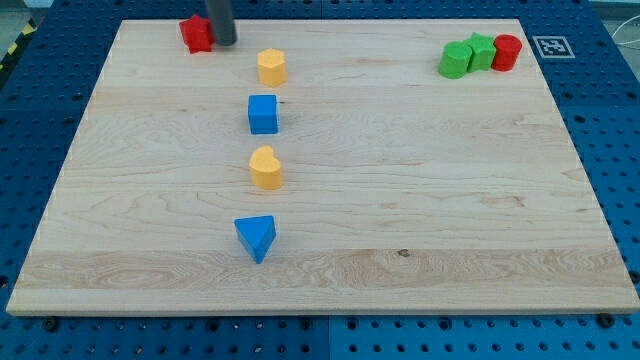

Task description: Slide the green circle towards yellow hexagon

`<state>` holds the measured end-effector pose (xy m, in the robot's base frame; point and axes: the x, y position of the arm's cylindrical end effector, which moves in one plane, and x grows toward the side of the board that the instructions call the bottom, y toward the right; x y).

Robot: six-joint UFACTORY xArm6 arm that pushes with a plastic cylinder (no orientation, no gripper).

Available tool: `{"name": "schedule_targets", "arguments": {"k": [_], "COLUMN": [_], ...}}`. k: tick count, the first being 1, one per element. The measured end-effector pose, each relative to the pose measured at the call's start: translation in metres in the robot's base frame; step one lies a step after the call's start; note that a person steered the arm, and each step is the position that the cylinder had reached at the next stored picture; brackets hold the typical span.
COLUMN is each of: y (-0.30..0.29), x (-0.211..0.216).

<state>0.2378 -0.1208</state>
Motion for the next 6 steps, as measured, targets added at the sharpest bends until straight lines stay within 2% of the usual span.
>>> {"name": "schedule_targets", "arguments": {"k": [2, 5, 6], "y": [0.102, 0.254, 0.306], "x": [0.031, 0.104, 0.102]}}
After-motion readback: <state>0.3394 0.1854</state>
